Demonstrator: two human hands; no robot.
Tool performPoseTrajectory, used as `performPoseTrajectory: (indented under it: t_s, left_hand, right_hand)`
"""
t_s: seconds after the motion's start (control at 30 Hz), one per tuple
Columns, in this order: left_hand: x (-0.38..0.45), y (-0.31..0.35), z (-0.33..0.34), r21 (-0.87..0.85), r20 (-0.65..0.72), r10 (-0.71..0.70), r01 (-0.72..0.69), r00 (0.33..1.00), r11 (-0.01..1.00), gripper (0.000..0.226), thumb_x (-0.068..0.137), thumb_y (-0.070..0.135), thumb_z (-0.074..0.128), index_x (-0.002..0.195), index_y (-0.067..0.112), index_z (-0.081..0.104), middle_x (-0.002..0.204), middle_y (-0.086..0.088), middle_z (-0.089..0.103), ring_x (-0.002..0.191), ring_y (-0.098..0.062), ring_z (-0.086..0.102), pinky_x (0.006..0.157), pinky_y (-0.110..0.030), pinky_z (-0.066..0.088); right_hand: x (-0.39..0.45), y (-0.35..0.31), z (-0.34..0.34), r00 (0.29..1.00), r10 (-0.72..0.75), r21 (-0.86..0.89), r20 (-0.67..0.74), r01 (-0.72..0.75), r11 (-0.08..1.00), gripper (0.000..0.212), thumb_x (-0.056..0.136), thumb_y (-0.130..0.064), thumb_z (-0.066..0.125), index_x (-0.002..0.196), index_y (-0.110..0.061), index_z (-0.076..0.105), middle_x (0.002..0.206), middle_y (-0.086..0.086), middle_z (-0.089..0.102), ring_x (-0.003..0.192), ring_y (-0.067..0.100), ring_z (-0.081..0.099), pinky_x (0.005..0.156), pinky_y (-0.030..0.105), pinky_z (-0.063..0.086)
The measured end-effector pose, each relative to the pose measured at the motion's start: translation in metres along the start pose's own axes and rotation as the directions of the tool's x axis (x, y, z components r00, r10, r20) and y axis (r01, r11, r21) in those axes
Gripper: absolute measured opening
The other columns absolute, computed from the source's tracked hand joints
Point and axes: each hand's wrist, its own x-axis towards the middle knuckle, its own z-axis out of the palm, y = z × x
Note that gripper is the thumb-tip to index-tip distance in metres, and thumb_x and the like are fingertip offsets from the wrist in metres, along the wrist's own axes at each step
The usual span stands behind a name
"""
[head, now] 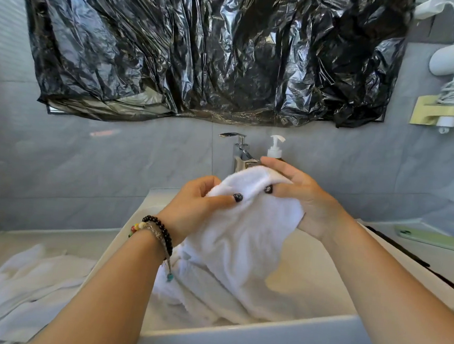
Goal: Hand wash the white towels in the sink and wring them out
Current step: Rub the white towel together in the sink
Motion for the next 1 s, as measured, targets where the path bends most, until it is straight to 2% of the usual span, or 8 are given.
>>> performPoseTrajectory:
  t_s: [0.1, 0.27, 0.43, 0.5, 0.57, 0.7, 0.87, 1.0]
  left_hand:
    - [0.002, -0.005, 0.003, -0.038, -0.072, 0.020, -0.023, 0.997, 0.999, 0.035, 0.074, 0.023, 0.071, 0.100, 0.003, 0.058, 0.091, -0.011, 0.064, 0.083, -0.024, 0.060, 0.077, -0.041, 0.048]
    - [0.009, -0.011, 0.006, 0.096, -0.240, 0.078, -0.056, 0.968, 0.994, 0.007, 0.095, 0.015, 0.061, 0.099, 0.013, 0.067, 0.089, -0.004, 0.071, 0.081, -0.018, 0.067, 0.074, -0.036, 0.056]
    - [0.005, -0.008, 0.012, 0.088, -0.354, 0.130, -0.105, 0.926, 0.991, 0.043, 0.097, 0.033, 0.059, 0.063, 0.008, 0.048, 0.064, -0.002, 0.039, 0.062, -0.016, 0.038, 0.059, -0.029, 0.034]
    - [0.003, -0.006, 0.010, -0.030, -0.379, 0.078, -0.097, 0.922, 0.995, 0.050, 0.093, 0.036, 0.064, 0.051, 0.023, 0.039, 0.057, 0.005, 0.035, 0.056, -0.015, 0.034, 0.054, -0.025, 0.030]
    - [0.002, -0.004, 0.007, -0.048, -0.333, 0.034, -0.053, 0.942, 0.997, 0.037, 0.085, 0.039, 0.067, 0.059, 0.019, 0.052, 0.061, -0.001, 0.048, 0.059, -0.017, 0.044, 0.059, -0.027, 0.039]
    - [0.004, -0.010, 0.017, -0.008, -0.213, -0.029, 0.028, 0.977, 1.000, 0.021, 0.093, 0.011, 0.052, 0.078, 0.011, 0.066, 0.078, -0.008, 0.067, 0.075, -0.024, 0.061, 0.068, -0.035, 0.050]
    - [0.005, -0.006, 0.023, -0.045, -0.319, 0.011, -0.027, 0.948, 0.999, 0.025, 0.080, 0.032, 0.049, 0.063, 0.013, 0.049, 0.061, -0.002, 0.052, 0.066, -0.024, 0.045, 0.062, -0.037, 0.040]
    - [0.000, -0.002, 0.022, -0.421, -0.334, -0.170, 0.015, 0.927, 0.907, 0.050, 0.076, 0.051, 0.049, 0.083, 0.004, 0.066, 0.084, -0.014, 0.067, 0.082, -0.031, 0.062, 0.077, -0.037, 0.049]
  right_hand:
    - [-0.008, -0.006, -0.002, 0.977, 0.062, 0.147, 0.204, -0.093, 0.985, 0.059, 0.076, -0.006, 0.072, 0.132, -0.007, 0.057, 0.126, 0.016, 0.061, 0.113, 0.030, 0.061, 0.090, 0.038, 0.054]
    - [0.002, 0.019, 0.013, 0.919, 0.316, 0.167, -0.234, -0.282, 0.945, 0.028, 0.092, -0.011, 0.056, 0.117, -0.002, 0.062, 0.103, 0.012, 0.070, 0.085, 0.020, 0.069, 0.071, 0.030, 0.059]
    - [0.002, 0.038, 0.048, 0.784, 0.532, 0.160, -0.321, -0.509, 0.846, 0.048, 0.098, -0.052, 0.040, 0.100, -0.014, 0.070, 0.086, 0.010, 0.074, 0.086, 0.026, 0.067, 0.074, 0.034, 0.052]
    - [0.006, 0.044, 0.054, 0.777, 0.393, 0.020, -0.492, -0.441, 0.897, 0.034, 0.094, -0.039, 0.055, 0.099, -0.009, 0.070, 0.088, 0.011, 0.072, 0.085, 0.027, 0.066, 0.074, 0.033, 0.051]
    - [0.011, 0.045, 0.054, 0.734, 0.050, -0.201, -0.677, -0.250, 0.947, 0.031, 0.095, -0.026, 0.054, 0.076, -0.003, 0.062, 0.071, 0.009, 0.059, 0.067, 0.022, 0.055, 0.062, 0.028, 0.041]
    - [0.006, 0.029, 0.066, 0.597, -0.504, -0.633, -0.624, -0.008, 0.774, 0.038, 0.099, -0.027, 0.050, 0.062, -0.016, 0.043, 0.062, -0.001, 0.048, 0.059, 0.015, 0.042, 0.049, 0.018, 0.029]
    - [0.001, 0.047, 0.130, 0.739, -0.587, -0.813, -0.329, 0.094, 0.574, 0.036, 0.093, -0.055, 0.036, 0.083, -0.022, 0.044, 0.073, -0.002, 0.057, 0.072, 0.022, 0.056, 0.057, 0.032, 0.038]
    - [0.036, 0.045, 0.108, 0.804, -0.399, -0.749, -0.441, -0.085, 0.657, 0.038, 0.099, -0.041, 0.037, 0.073, -0.016, 0.047, 0.076, 0.007, 0.057, 0.078, 0.028, 0.054, 0.064, 0.035, 0.039]
